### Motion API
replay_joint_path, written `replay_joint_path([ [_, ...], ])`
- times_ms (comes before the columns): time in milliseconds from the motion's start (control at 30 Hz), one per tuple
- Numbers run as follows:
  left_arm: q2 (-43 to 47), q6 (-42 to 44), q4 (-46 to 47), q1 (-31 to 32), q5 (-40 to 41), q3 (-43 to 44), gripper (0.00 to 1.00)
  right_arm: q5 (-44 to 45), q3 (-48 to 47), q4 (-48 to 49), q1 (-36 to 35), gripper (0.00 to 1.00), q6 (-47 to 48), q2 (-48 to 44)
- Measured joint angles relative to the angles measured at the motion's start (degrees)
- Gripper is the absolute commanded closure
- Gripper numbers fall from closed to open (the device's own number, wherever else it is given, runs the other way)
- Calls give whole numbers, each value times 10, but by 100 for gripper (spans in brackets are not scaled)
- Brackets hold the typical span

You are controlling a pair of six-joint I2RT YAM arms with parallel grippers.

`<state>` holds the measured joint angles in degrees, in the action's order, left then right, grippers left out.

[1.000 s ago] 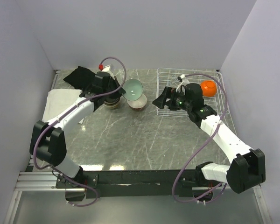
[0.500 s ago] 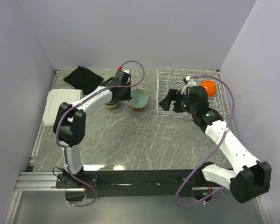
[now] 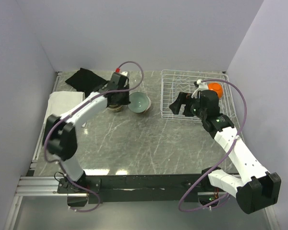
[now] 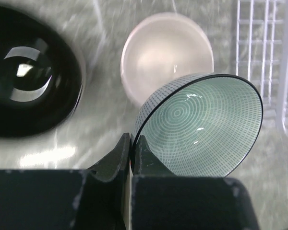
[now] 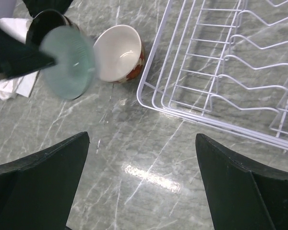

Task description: Unload the bowls from the dish rack

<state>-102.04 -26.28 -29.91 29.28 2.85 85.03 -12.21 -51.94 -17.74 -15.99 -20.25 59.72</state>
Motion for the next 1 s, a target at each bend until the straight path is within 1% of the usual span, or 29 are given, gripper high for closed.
replay_joint_path([
  [200, 186, -19, 0, -7, 4, -155, 99, 7, 0, 2, 3, 0, 6, 1],
  [300, 253, -34, 1, -24, 3, -239, 99, 10, 0, 5, 3, 0, 9, 7],
  [367, 277, -45, -1, -40, 2, -288, 99, 11, 0, 7, 3, 0, 11, 14],
  [467, 287, -60, 2, -68, -2, -350, 99, 12, -4, 10, 3, 0, 15, 30],
  [600, 287, -78, 6, -100, -14, -399, 99, 12, -16, 9, 3, 0, 23, 50],
  [700, 280, -85, 21, -109, -20, -405, 99, 13, -28, 10, 3, 0, 29, 59],
  [833, 247, -92, 67, -117, -31, -405, 98, 15, -31, 10, 5, 0, 33, 61],
  [933, 222, -95, 85, -123, -37, -405, 95, 16, -31, 10, 6, 0, 34, 61],
  [1000, 215, -98, 94, -128, -47, -404, 90, 16, -31, 10, 8, 0, 35, 61],
])
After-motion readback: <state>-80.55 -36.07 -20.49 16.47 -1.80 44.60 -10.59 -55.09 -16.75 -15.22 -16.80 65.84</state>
